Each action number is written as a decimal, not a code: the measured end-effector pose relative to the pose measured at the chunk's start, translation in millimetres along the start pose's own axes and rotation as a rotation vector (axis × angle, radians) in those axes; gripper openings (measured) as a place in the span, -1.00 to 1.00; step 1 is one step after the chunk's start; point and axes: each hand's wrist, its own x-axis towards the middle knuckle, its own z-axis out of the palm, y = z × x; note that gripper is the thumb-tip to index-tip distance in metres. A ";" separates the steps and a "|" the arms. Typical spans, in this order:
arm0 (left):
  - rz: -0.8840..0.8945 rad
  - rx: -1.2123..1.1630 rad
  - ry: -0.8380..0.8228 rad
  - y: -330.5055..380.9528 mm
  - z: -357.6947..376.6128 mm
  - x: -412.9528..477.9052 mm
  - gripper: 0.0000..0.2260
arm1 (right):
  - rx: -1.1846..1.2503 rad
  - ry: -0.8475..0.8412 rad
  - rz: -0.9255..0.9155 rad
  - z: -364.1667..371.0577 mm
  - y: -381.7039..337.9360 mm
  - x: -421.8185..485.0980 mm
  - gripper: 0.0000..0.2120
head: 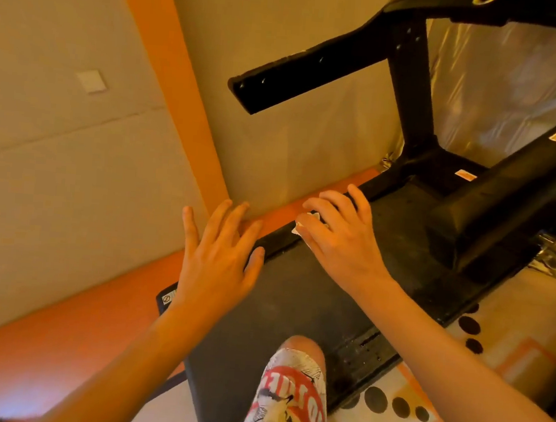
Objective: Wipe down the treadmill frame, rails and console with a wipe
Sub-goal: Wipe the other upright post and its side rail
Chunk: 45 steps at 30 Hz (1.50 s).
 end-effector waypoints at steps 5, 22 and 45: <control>-0.095 0.038 -0.034 -25.7 9.6 8.2 -0.59 | 0.038 -0.027 0.005 36.9 -6.4 16.3 -0.88; -0.218 -0.031 -0.051 -176.5 195.0 134.8 -0.61 | 0.178 -0.046 0.064 285.4 20.1 92.9 -0.71; -0.101 -0.155 -0.197 -362.5 178.2 474.5 -0.56 | 0.196 -0.189 0.188 384.6 158.5 420.4 -0.77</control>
